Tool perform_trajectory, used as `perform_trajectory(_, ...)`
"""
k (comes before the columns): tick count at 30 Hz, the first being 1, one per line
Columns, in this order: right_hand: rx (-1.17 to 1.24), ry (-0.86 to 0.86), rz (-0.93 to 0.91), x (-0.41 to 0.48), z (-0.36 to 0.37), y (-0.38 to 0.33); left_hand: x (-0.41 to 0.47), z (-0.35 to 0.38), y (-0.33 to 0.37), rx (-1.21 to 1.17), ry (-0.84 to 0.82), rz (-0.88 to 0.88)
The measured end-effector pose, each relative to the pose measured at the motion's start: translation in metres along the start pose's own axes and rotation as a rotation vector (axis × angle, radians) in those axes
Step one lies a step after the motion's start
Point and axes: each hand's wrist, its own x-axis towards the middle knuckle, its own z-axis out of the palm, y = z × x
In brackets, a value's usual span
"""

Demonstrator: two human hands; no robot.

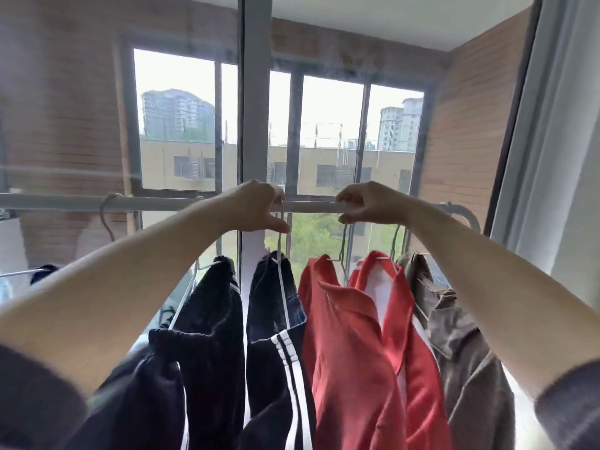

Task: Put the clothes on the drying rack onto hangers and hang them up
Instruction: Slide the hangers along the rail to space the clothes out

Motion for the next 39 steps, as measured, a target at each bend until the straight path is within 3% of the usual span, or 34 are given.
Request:
perform_trajectory(13, 0.015, -0.065, 0.007, 0.001, -0.008, 0.005, -0.001, -0.001, 0.003, 0.02, -0.016, 0.005)
perform_trajectory(19, 0.043, -0.188, -0.035, 0.007, -0.01, -0.01, -0.025, -0.027, -0.014, -0.024, -0.014, 0.047)
perform_trajectory(26, 0.014, -0.173, -0.269, 0.034, 0.022, -0.073, -0.074, -0.056, -0.069, -0.094, -0.183, -0.146)
perform_trajectory(39, -0.069, -0.122, -0.319, 0.047, 0.029, -0.06, -0.067, -0.038, -0.076, -0.123, -0.098, -0.2)
